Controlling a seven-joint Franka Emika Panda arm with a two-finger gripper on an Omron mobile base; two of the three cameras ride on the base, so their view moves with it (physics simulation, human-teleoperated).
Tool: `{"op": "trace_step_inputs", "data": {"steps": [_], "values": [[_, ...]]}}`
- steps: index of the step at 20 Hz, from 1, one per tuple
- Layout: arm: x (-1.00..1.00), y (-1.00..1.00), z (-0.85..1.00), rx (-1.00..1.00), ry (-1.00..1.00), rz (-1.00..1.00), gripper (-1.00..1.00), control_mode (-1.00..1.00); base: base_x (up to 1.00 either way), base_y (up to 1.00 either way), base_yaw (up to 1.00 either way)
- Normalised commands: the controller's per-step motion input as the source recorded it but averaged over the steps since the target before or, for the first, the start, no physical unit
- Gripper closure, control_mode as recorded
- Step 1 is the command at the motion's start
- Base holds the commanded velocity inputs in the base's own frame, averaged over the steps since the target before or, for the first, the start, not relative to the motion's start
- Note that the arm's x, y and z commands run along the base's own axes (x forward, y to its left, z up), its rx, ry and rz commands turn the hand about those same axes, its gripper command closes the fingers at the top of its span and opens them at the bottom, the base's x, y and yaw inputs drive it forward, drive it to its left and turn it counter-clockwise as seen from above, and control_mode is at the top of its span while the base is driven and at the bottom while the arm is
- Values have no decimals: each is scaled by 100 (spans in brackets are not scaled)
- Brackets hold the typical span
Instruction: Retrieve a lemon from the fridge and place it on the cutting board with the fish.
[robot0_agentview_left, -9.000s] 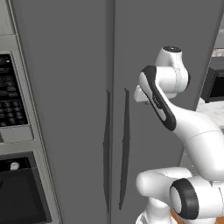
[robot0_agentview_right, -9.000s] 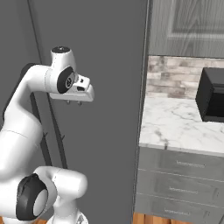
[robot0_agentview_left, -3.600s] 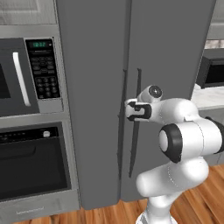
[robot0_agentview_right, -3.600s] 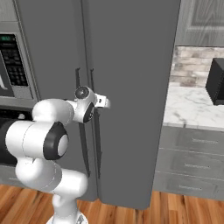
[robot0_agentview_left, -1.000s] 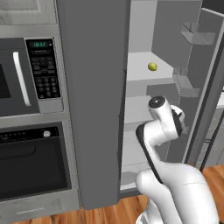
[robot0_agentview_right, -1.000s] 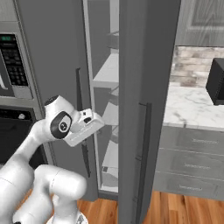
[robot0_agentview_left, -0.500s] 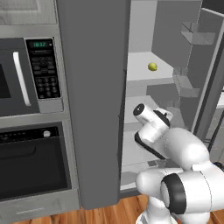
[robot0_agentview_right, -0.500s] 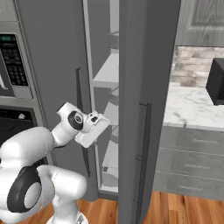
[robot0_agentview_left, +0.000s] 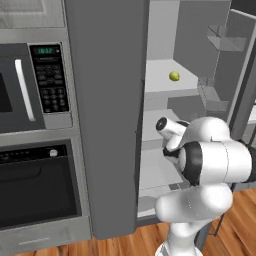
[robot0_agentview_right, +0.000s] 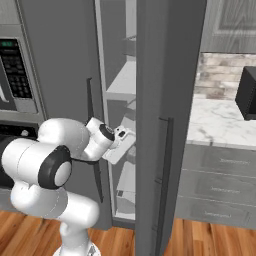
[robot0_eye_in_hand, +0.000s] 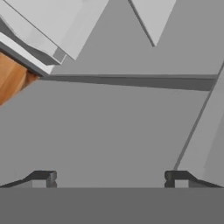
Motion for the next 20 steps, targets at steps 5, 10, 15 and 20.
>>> {"op": "trace_step_inputs", "data": {"steps": [5, 10, 15, 20], "values": [[39, -46, -15, 0, -2, 2, -100, -100, 0, 0, 0], [20, -80, -24, 0, 0, 0, -100, -100, 0, 0, 0], [-13, -100, -16, 0, 0, 0, -100, -100, 0, 0, 0], [-69, -100, -11, 1, -6, 0, -100, -100, 0, 0, 0]]}}
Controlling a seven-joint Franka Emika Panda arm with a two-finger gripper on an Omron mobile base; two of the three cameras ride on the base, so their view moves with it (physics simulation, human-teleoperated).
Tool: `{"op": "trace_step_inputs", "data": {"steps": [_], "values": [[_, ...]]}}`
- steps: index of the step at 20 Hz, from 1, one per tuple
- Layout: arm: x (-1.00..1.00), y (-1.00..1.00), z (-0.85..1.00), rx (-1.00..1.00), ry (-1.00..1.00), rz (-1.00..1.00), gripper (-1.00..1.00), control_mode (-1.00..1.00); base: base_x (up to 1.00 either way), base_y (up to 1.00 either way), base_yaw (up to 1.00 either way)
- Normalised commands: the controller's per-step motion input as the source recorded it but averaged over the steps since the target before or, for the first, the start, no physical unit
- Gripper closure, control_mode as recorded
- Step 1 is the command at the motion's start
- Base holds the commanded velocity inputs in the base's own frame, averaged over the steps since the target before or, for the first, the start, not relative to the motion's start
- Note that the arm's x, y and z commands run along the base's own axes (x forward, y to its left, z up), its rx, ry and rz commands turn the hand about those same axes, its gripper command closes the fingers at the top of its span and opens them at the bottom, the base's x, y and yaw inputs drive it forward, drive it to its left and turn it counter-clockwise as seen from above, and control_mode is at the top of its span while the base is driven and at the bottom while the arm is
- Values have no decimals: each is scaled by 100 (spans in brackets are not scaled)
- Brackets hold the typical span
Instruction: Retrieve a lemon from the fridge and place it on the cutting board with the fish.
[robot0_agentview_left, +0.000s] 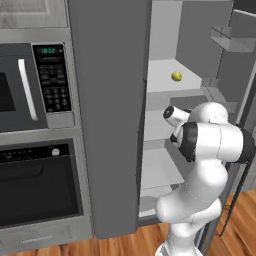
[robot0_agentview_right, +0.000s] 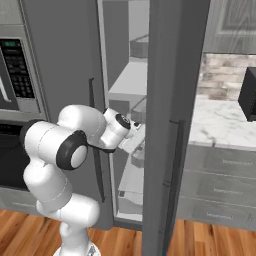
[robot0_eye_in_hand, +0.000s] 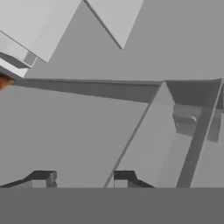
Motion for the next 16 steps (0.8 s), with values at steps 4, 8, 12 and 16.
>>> {"op": "trace_step_inputs", "data": {"steps": [4, 8, 12, 16], "values": [[-66, -100, -16, 1, -7, 0, -100, -100, 0, 0, 0], [-17, -100, -5, 1, -2, 0, -100, -100, 0, 0, 0], [-2, -82, 0, 1, -4, 0, -100, -100, 0, 0, 0], [0, 25, 4, -6, 3, -6, -100, -100, 0, 0, 0]]}}
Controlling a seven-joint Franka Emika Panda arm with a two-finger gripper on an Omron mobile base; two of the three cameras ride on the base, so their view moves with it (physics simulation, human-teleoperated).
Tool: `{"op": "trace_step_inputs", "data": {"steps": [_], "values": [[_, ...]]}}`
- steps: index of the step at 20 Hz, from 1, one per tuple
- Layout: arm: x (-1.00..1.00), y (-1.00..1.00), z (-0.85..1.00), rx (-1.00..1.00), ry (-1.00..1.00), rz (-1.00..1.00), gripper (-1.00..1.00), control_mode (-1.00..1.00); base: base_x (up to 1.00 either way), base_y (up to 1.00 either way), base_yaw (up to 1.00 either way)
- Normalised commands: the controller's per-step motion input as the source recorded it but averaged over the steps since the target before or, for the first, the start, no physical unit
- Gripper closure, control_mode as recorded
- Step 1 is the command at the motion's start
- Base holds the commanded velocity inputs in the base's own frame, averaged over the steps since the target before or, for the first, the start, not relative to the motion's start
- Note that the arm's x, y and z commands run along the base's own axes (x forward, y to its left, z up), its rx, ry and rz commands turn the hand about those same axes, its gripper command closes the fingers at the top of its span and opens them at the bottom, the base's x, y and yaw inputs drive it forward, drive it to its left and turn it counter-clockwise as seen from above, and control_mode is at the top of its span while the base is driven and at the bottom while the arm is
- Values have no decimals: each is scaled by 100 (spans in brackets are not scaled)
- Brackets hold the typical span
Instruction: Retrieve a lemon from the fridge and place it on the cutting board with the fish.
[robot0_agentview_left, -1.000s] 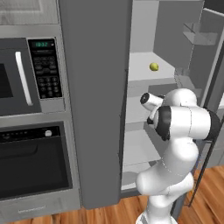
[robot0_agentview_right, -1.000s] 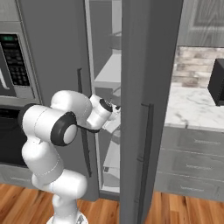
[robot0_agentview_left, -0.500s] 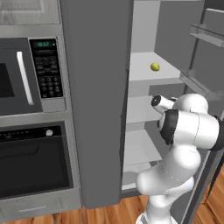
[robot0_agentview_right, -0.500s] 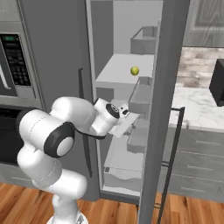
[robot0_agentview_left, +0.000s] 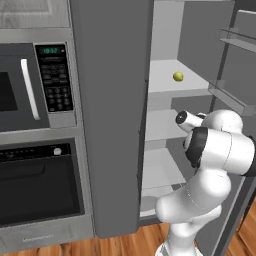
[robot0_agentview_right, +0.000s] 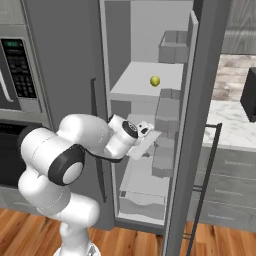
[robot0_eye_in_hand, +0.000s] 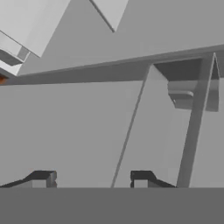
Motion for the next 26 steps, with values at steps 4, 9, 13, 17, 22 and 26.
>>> {"op": "trace_step_inputs", "data": {"steps": [4, 9, 13, 17, 22, 26], "values": [[0, 77, 5, 5, 1, -15, -100, -100, 0, 0, 0], [4, 86, 2, 53, -18, -23, -100, -100, 0, 0, 0], [2, 64, 34, 54, -36, -30, -100, -100, 0, 0, 0], [0, 71, 51, 35, -37, -20, -100, -100, 0, 0, 0], [-7, 59, 68, 38, -42, -13, -100, -100, 0, 0, 0], [-31, 61, 57, 17, -52, -4, -100, -100, 0, 0, 0]]}}
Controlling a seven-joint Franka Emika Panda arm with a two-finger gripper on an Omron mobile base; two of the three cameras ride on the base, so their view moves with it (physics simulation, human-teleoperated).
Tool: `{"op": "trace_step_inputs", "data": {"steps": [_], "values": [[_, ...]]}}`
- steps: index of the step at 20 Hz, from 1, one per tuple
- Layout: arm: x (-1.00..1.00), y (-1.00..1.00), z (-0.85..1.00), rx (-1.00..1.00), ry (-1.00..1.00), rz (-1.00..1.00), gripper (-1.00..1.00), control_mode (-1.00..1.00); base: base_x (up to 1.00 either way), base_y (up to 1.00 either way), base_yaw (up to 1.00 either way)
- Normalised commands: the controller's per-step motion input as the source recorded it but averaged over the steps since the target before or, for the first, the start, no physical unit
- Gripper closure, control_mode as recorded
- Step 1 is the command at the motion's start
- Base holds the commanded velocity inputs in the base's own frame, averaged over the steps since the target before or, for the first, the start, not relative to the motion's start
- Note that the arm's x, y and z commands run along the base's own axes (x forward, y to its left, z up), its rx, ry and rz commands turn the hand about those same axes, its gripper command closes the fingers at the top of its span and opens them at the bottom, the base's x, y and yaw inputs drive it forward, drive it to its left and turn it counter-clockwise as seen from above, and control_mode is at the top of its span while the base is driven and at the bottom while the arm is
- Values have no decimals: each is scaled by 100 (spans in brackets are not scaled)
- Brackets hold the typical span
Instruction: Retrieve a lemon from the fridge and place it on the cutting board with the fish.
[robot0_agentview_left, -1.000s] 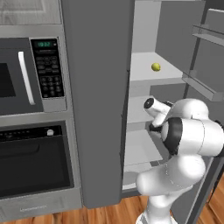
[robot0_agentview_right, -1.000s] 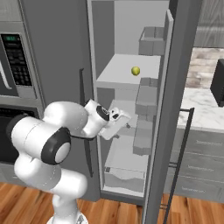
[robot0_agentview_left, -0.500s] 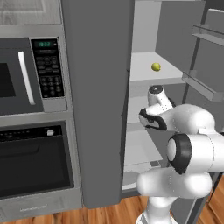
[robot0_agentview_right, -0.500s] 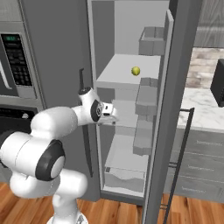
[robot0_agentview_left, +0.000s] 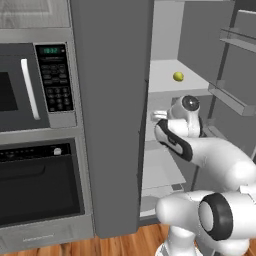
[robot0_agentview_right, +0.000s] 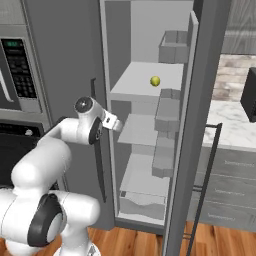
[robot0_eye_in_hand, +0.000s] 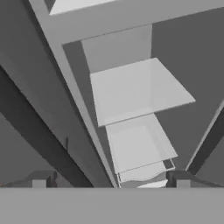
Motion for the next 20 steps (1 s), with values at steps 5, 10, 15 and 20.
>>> {"op": "trace_step_inputs", "data": {"steps": [5, 10, 15, 20], "values": [[-30, 42, 70, -2, -13, 0, -100, -100, 0, 0, 0], [0, 9, 50, -1, 14, 0, -100, -100, 0, 0, 0], [2, 34, 1, 2, 2, 2, -100, -100, 0, 0, 0], [0, 43, -5, 0, 0, 4, -100, -100, 0, 0, 0]]}}
